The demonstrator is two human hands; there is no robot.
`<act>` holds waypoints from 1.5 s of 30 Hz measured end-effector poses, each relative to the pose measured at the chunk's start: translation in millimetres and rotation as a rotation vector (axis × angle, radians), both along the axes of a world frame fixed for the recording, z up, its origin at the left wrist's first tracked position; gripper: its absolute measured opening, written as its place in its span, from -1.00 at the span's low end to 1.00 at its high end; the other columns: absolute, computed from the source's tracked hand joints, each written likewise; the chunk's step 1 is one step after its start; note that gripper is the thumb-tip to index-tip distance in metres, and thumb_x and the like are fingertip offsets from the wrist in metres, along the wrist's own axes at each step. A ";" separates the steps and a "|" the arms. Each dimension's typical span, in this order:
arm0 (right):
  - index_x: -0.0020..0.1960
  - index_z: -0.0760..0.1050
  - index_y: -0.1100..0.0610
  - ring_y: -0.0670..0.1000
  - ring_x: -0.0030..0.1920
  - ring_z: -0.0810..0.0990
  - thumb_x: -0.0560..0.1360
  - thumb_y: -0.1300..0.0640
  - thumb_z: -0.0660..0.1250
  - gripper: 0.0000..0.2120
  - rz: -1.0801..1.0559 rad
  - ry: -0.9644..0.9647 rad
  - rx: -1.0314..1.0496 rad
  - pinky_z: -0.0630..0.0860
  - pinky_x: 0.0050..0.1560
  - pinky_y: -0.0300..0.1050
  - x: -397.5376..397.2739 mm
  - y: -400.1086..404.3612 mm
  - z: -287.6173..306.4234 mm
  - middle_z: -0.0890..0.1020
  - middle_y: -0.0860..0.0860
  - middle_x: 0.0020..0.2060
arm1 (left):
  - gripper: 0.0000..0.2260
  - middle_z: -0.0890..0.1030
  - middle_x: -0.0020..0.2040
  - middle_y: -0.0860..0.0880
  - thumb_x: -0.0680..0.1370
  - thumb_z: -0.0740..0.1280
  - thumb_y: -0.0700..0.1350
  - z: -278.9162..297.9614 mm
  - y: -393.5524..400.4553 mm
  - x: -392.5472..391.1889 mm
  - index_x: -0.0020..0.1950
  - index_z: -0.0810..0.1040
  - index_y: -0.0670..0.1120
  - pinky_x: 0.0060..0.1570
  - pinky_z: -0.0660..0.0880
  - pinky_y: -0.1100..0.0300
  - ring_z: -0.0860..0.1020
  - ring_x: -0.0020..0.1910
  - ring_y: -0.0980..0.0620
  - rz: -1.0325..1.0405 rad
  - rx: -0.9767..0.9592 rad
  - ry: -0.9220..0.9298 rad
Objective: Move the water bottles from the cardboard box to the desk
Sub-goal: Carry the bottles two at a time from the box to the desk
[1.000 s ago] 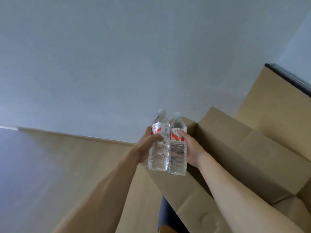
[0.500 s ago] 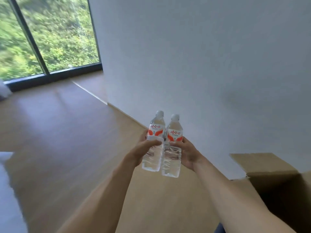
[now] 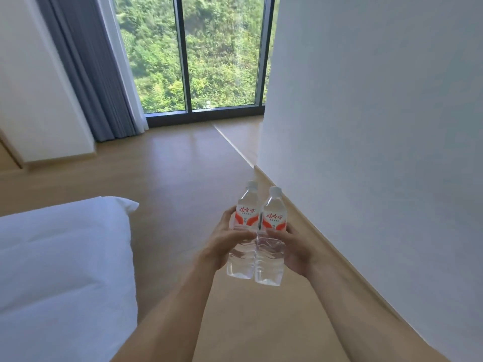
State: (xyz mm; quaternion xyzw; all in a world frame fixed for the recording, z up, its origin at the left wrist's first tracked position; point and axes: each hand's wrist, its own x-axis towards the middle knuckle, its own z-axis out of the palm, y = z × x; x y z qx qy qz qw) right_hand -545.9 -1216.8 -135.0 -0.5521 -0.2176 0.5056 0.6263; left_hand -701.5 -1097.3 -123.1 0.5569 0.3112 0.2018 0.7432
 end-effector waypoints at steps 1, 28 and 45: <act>0.44 0.39 0.19 0.43 0.34 0.48 0.51 0.23 0.44 -0.47 0.024 -0.002 -0.018 0.25 0.38 0.53 -4.5 14.1 -1.2 0.57 0.29 0.29 | -0.21 0.67 0.11 -0.21 0.33 0.57 -0.36 -1.3 10.8 -7.6 0.45 0.35 0.07 0.19 0.56 -0.27 0.69 0.06 -0.22 0.034 -0.004 0.008; 0.38 0.48 0.28 0.32 0.31 0.55 0.36 0.33 0.54 -0.39 0.651 0.003 -0.080 0.37 0.42 0.32 99.3 435.1 -25.7 0.59 0.28 0.27 | -0.46 0.58 0.28 -0.32 0.45 0.45 -0.43 -4.3 339.2 44.8 0.41 0.42 -0.24 0.25 0.51 -0.24 0.58 0.25 -0.33 0.459 -0.196 0.103; 0.39 0.46 0.33 0.35 0.33 0.52 0.36 0.32 0.52 -0.38 0.646 -0.040 -0.063 0.31 0.46 0.34 133.0 687.6 -29.2 0.55 0.32 0.31 | -0.45 0.66 0.16 -0.19 0.48 0.44 -0.37 -23.6 577.5 86.0 0.43 0.40 -0.10 -0.35 0.57 0.13 0.71 -0.15 -0.05 0.496 -0.223 -0.041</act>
